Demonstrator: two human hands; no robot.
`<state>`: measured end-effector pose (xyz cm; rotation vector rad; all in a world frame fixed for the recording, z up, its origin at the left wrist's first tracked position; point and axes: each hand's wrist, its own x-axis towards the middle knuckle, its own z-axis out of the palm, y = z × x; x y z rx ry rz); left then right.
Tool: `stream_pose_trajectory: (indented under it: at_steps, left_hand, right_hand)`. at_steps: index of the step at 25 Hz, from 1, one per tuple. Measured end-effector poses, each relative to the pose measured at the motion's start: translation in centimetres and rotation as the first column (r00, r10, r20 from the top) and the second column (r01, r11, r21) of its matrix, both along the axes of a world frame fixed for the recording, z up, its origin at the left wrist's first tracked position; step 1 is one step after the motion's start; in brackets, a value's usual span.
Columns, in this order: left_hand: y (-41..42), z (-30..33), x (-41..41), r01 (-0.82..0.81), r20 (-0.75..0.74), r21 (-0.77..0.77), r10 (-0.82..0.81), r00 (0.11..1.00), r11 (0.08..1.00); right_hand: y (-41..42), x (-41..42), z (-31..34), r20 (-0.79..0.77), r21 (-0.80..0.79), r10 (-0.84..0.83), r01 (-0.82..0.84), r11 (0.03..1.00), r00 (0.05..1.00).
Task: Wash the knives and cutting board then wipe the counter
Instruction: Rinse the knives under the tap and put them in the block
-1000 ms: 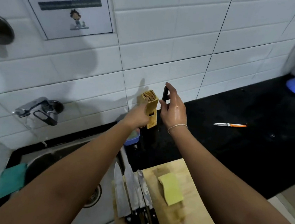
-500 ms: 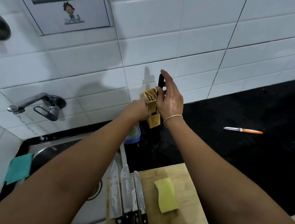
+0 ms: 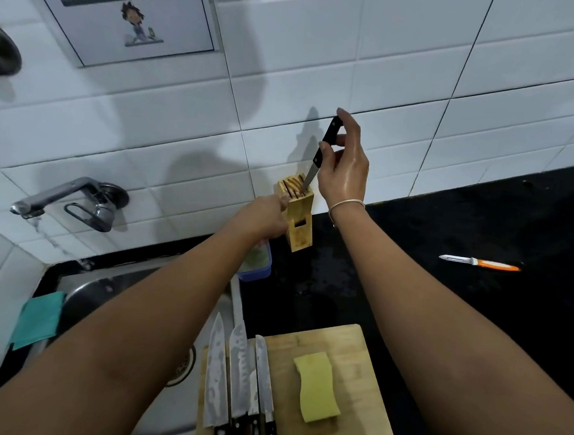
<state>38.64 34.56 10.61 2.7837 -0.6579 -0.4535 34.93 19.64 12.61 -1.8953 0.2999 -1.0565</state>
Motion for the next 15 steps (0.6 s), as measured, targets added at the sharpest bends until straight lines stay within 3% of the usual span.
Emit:
stream_pose_trajectory:
  at_steps: [10,15]
  left_hand:
    - [-0.3,0.3,0.0,0.023,0.029,0.034,-0.024,0.999,0.999]
    - [-0.6,0.1,0.3,0.009,0.025,0.018,-0.010,1.000,1.000]
  right_hand:
    - [-1.7,0.7,-0.7,-0.012,0.039,-0.020,0.020,0.999,1.000]
    - [-0.4,0.7,-1.5,-0.022,-0.293,0.043,-0.048,0.955,0.999]
